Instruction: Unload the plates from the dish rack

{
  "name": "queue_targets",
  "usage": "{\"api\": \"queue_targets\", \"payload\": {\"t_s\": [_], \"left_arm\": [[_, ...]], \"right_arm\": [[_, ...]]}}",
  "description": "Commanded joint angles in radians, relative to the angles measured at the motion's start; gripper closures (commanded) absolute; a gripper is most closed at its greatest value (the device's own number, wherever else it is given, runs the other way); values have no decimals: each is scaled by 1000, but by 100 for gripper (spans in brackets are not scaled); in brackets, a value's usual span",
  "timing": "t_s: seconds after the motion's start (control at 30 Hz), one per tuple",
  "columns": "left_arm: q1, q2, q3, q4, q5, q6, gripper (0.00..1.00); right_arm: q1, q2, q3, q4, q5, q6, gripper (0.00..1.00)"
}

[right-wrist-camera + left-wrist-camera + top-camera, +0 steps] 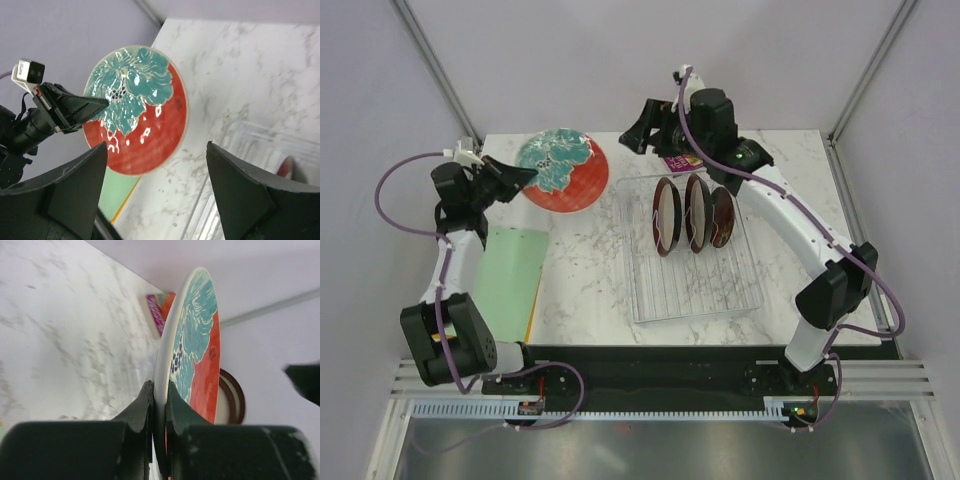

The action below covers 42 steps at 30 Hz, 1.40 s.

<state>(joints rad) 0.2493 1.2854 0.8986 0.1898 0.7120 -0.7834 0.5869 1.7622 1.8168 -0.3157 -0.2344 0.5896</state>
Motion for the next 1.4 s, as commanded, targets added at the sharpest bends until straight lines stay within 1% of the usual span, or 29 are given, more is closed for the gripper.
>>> {"api": "queue_targets", "payload": {"t_s": [0.0, 0.03, 0.07, 0.1, 0.13, 0.17, 0.2, 0.27, 0.33, 0.4, 0.47, 0.53, 0.57, 0.6, 0.83, 0.93, 0.97, 1.1, 1.17, 1.23, 1.33, 1.37], "left_arm": [[47, 136, 177, -50, -118, 82, 98], [53, 167, 218, -50, -126, 84, 98], [56, 193, 238, -50, -140, 87, 98], [61, 253, 281, -65, -149, 95, 98], [64, 281, 298, -67, -158, 105, 98], [65, 307, 315, -66, -175, 108, 98], [67, 365, 339, -53, -181, 111, 98], [68, 422, 359, -32, -195, 111, 98], [79, 498, 393, -1, -191, 101, 98], [90, 537, 431, 11, -177, 101, 98], [99, 578, 453, 8, -198, 92, 98], [107, 604, 468, 48, -198, 64, 98], [107, 647, 486, 43, -200, 65, 98], [108, 667, 525, 42, -197, 67, 98], [110, 827, 631, 57, -206, 64, 98], [110, 888, 689, 28, -212, 88, 98], [110, 905, 721, -7, -221, 111, 98], [110, 956, 746, -29, -252, 131, 97], [110, 963, 746, -30, -256, 139, 91], [110, 970, 740, -35, -275, 147, 89], [111, 977, 746, -75, -305, 154, 83], [113, 977, 747, -82, -313, 148, 74]], "right_arm": [[-15, -46, 104, -161, 193, -146, 14], [-15, -46, 105, -181, 223, -166, 14], [-15, -47, 111, -203, 297, -192, 13], [-15, -47, 111, -236, 331, -209, 13], [-12, -43, 113, -259, 369, -223, 13], [-7, -37, 116, -282, 473, -258, 14], [8, -30, 118, -327, 536, -275, 14], [22, -20, 105, -356, 663, -319, 14], [39, -21, 82, -365, 723, -338, 14], [56, -27, 47, -359, 788, -356, 15], [59, -40, 15, -359, 799, -359, 15], [63, -52, -13, -335, 790, -359, 15], [65, -56, -26, -333, 784, -356, 15], [74, -58, -34, -330, 776, -359, 14], [123, -35, -71, -345, 794, -367, 14], [139, -21, -80, -352, 828, -367, 14], [145, -20, -83, -359, 839, -367, 14], [148, 2, -93, -382, 874, -359, 15], [155, 5, -94, -385, 877, -352, 16], [163, 10, -93, -387, 882, -353, 17], [182, 20, -90, -402, 897, -346, 18], [191, 22, -86, -413, 900, -343, 18]]}}
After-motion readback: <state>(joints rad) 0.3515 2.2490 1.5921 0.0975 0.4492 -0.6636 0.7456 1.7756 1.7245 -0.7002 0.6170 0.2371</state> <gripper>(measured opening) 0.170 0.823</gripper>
